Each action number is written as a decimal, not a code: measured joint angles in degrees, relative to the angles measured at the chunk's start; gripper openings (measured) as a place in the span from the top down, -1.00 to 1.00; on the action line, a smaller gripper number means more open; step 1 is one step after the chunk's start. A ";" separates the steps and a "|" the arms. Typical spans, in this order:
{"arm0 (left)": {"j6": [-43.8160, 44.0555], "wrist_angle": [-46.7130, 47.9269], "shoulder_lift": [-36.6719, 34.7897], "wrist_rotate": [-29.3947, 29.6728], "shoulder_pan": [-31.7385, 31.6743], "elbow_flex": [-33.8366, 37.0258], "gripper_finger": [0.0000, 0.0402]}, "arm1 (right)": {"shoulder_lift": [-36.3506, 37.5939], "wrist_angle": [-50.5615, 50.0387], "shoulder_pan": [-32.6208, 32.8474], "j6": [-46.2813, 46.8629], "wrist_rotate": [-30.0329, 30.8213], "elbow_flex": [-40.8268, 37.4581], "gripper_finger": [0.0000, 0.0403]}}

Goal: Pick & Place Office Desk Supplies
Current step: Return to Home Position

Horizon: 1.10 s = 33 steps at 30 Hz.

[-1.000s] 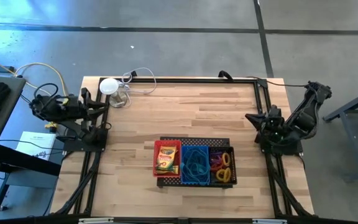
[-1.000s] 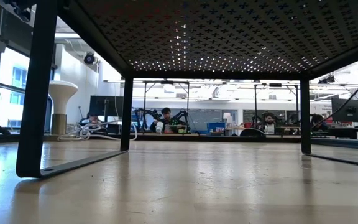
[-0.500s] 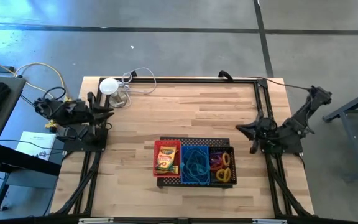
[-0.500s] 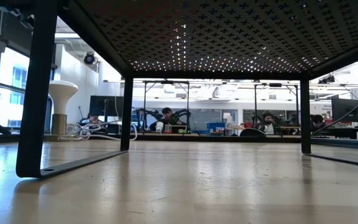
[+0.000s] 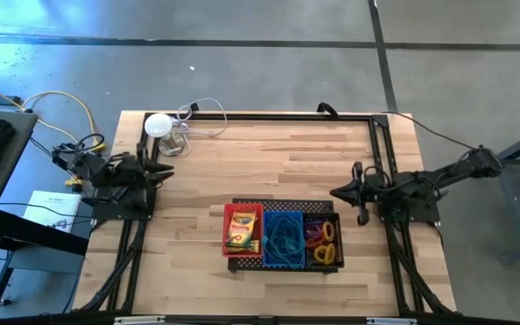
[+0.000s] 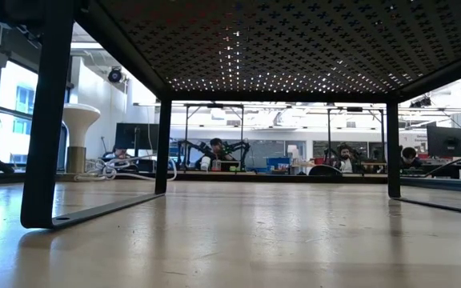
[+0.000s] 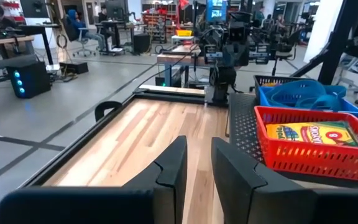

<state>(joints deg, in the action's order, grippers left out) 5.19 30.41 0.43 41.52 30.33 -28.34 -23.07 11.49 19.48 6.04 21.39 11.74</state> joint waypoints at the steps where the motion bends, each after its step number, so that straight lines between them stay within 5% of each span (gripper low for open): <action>1: 0.17 -0.06 0.00 0.02 0.00 0.21 0.67 | 0.00 0.03 -0.80 0.43 -2.36 -0.44 0.99; 4: 0.66 0.12 0.00 0.02 -0.02 1.00 0.67 | 0.41 0.50 -2.08 1.20 -5.18 -2.49 0.99; 16: 0.78 -0.12 0.00 -3.47 -0.04 1.37 0.67 | 9.92 7.21 -2.29 -3.38 -0.28 -9.72 0.99; 26: 1.14 -0.67 0.00 -5.07 -0.04 1.97 0.67 | 22.64 -4.71 -2.27 -4.57 3.70 -9.81 0.99; 33: 1.25 -0.92 0.04 -5.11 -0.04 1.99 0.67 | 22.67 -8.77 -2.27 -3.67 4.61 -9.77 0.99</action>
<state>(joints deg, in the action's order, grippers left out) 6.44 29.50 0.47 36.41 30.28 -26.35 -0.40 2.71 17.21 2.36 26.00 1.97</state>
